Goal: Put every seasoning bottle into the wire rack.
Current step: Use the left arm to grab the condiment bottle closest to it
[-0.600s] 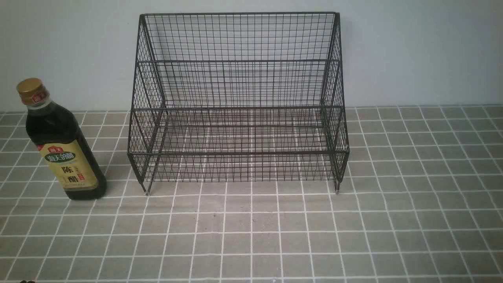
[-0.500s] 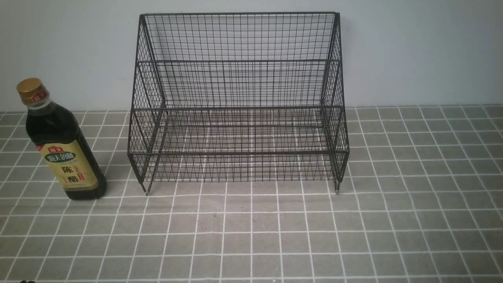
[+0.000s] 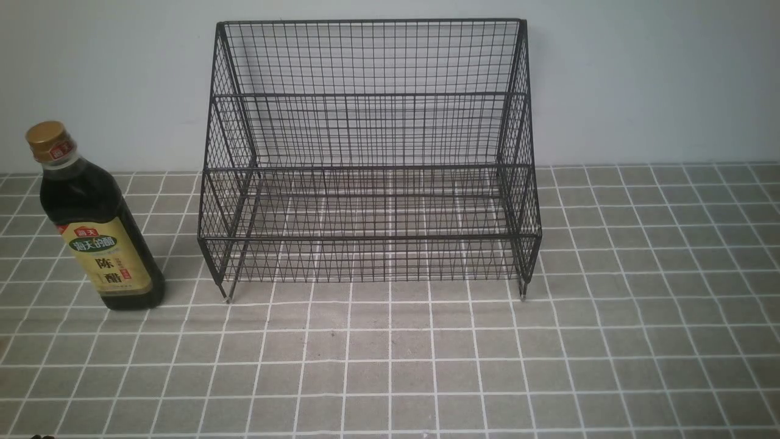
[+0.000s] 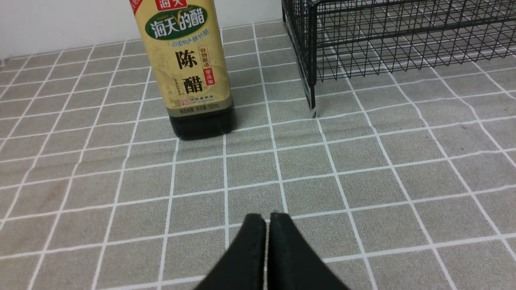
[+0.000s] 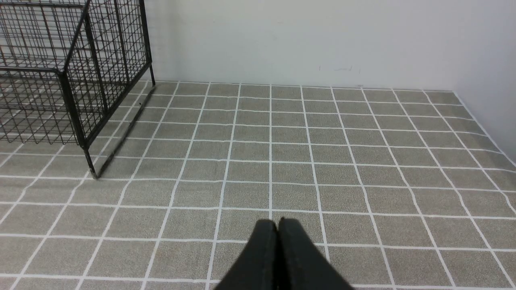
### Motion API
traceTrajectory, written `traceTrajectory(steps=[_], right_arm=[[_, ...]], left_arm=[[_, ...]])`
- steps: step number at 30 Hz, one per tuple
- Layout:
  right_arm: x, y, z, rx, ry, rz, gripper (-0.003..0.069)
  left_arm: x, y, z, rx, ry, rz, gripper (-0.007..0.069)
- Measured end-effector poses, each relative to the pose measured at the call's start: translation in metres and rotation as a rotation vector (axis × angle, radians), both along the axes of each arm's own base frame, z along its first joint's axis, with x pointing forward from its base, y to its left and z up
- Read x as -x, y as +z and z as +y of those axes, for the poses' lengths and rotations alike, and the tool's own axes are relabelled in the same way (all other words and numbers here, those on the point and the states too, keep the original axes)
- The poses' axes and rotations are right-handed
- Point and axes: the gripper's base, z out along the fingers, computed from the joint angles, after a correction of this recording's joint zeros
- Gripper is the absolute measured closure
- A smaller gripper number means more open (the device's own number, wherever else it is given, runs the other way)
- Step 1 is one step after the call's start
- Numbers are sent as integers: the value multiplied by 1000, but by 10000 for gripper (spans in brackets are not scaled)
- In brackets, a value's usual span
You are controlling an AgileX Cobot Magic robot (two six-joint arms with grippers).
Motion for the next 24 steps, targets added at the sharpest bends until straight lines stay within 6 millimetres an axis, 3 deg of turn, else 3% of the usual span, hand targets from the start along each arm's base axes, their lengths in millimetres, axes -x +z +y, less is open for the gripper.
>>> traceTrajectory(steps=[7, 11, 17, 18, 20, 24], right_arm=[[0, 0, 0, -1, 0, 0, 673], [0, 0, 0, -1, 0, 0, 673], [0, 0, 0, 0, 0, 0, 673], [0, 0, 0, 0, 0, 0, 673], [0, 0, 0, 0, 0, 0, 673], [0, 0, 0, 0, 0, 0, 673]], left_arm=[[0, 0, 0, -3, 2, -9, 631], [-3, 8, -2, 134, 13, -97, 631], [-4, 36, 0, 341, 36, -390, 631], [-4, 37, 0, 345, 37, -400, 631], [-1, 54, 5, 383, 54, -602, 631], [-2, 68, 9, 366, 80, -721, 631]])
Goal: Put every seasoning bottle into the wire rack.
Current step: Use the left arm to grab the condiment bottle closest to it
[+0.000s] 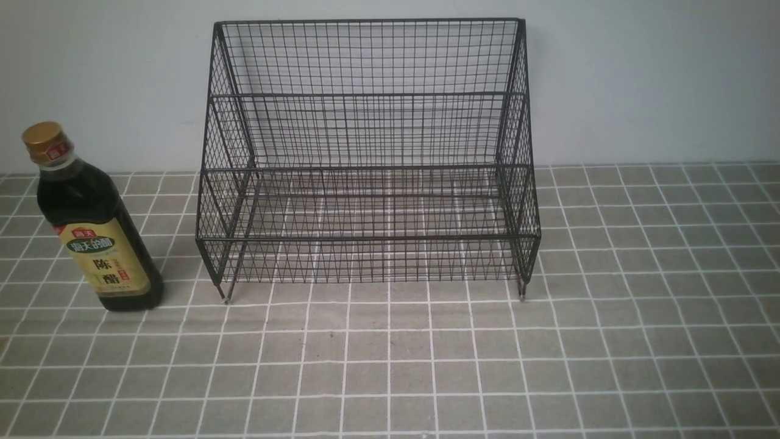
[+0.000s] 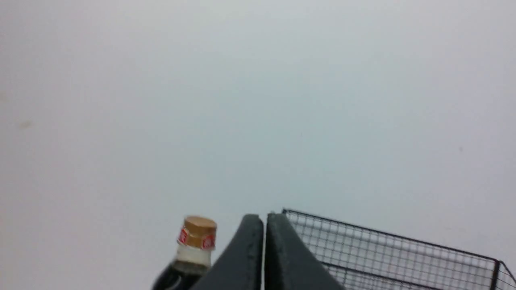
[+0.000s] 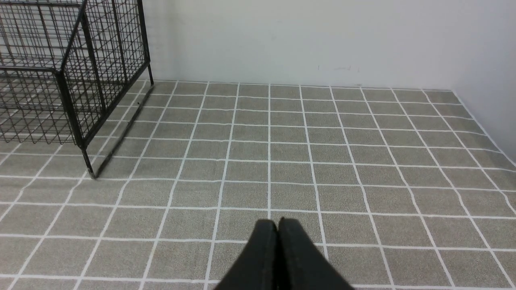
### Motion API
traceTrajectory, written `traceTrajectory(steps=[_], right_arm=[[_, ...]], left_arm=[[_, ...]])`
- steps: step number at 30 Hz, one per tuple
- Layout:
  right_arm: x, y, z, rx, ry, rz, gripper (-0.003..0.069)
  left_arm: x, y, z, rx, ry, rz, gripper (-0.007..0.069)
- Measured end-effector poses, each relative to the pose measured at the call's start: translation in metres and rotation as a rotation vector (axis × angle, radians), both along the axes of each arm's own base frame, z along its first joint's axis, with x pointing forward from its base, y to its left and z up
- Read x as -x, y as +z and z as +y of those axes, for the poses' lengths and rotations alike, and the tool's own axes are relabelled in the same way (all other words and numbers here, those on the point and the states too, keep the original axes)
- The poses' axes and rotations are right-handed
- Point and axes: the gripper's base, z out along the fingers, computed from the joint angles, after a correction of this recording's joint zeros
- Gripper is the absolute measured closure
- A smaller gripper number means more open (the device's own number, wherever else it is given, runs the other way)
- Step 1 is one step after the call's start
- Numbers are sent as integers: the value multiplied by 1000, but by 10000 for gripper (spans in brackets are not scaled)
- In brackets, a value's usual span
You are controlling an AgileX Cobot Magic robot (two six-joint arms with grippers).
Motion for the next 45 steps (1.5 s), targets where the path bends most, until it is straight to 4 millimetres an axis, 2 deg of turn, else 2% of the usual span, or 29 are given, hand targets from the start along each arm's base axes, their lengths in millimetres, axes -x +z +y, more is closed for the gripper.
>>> traceTrajectory(steps=[5, 8, 9, 10, 11, 14, 15, 21, 22, 24, 32, 36, 42, 43, 44, 45], right_arm=[[0, 0, 0, 0, 0, 0, 673], [0, 0, 0, 0, 0, 0, 673], [0, 0, 0, 0, 0, 0, 673], [0, 0, 0, 0, 0, 0, 673], [0, 0, 0, 0, 0, 0, 673], [0, 0, 0, 0, 0, 0, 673], [0, 0, 0, 0, 0, 0, 673], [0, 0, 0, 0, 0, 0, 673], [0, 0, 0, 0, 0, 0, 673], [0, 0, 0, 0, 0, 0, 673], [0, 0, 0, 0, 0, 0, 673], [0, 0, 0, 0, 0, 0, 673], [0, 0, 0, 0, 0, 0, 673], [0, 0, 0, 0, 0, 0, 673], [0, 0, 0, 0, 0, 0, 673], [0, 0, 0, 0, 0, 0, 673]], left_arm=[[-27, 20, -2, -43, 9, 150, 629], [-63, 41, -4, -54, 7, 265, 586], [-65, 42, -5, -55, 7, 270, 577], [-79, 47, -5, -63, 8, 302, 552], [-94, 52, -6, -78, 10, 336, 505], [-120, 57, -8, -119, 19, 389, 392], [-131, 59, -8, -132, 24, 409, 332], [-175, 63, -3, -115, 115, 444, 67], [-175, 63, -2, -114, 120, 441, 61], [-191, 60, 1, -134, 169, 454, 16], [-232, 36, 9, -201, 306, 547, 1], [-241, 25, 14, -177, 361, 577, 13], [-252, 7, 14, -196, 373, 628, 97], [-253, 6, 14, -199, 372, 630, 119], [-254, 4, 14, -213, 367, 634, 182], [-254, 3, 13, -217, 362, 635, 212]])
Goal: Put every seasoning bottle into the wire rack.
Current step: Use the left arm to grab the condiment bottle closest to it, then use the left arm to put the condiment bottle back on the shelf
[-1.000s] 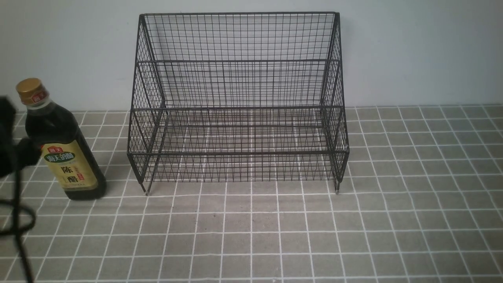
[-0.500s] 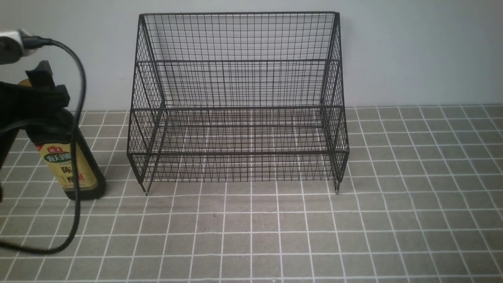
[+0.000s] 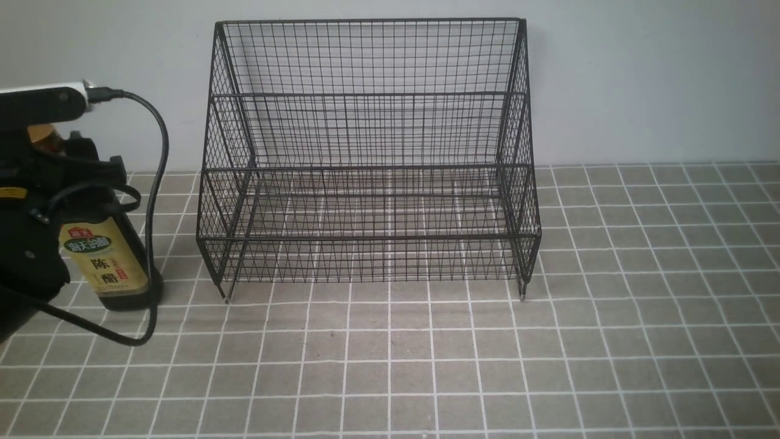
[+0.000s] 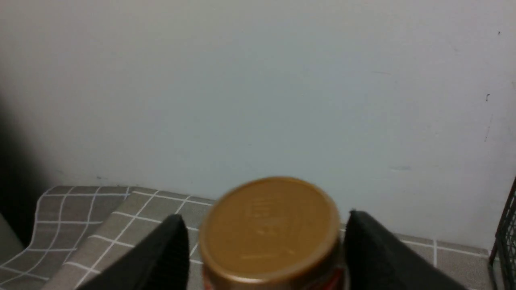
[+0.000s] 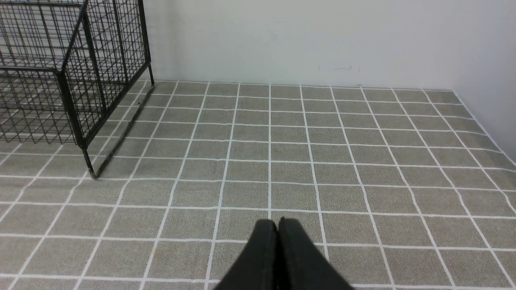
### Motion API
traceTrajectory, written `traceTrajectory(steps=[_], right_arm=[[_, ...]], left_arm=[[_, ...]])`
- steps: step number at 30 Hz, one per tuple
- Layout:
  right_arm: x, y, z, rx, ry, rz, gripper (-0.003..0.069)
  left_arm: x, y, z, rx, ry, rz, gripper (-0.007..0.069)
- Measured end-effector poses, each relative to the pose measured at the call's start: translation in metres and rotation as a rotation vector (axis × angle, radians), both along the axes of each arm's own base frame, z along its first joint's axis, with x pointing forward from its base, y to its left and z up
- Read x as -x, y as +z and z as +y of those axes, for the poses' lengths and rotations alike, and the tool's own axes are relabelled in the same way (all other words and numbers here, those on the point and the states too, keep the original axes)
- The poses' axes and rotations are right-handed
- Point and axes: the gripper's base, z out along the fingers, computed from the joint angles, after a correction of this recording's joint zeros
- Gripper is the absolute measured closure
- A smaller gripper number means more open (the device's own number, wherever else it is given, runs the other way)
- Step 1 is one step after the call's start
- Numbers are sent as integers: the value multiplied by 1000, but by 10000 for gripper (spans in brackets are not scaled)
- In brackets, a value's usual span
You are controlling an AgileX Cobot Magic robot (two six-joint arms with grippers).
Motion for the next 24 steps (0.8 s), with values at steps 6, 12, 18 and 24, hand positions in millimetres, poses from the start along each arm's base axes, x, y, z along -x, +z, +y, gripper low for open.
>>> traceTrajectory(steps=[6, 12, 18, 24], right_arm=[[0, 0, 0, 0, 0, 0, 673], [0, 0, 0, 0, 0, 0, 673], [0, 0, 0, 0, 0, 0, 673], [0, 0, 0, 0, 0, 0, 673]], left_arm=[[-1, 1, -3, 36, -24, -14, 298], [11, 18, -12, 76, -140, 36, 314], [26, 81, -21, 124, -242, -67, 314], [46, 144, -25, 131, -308, -216, 314]])
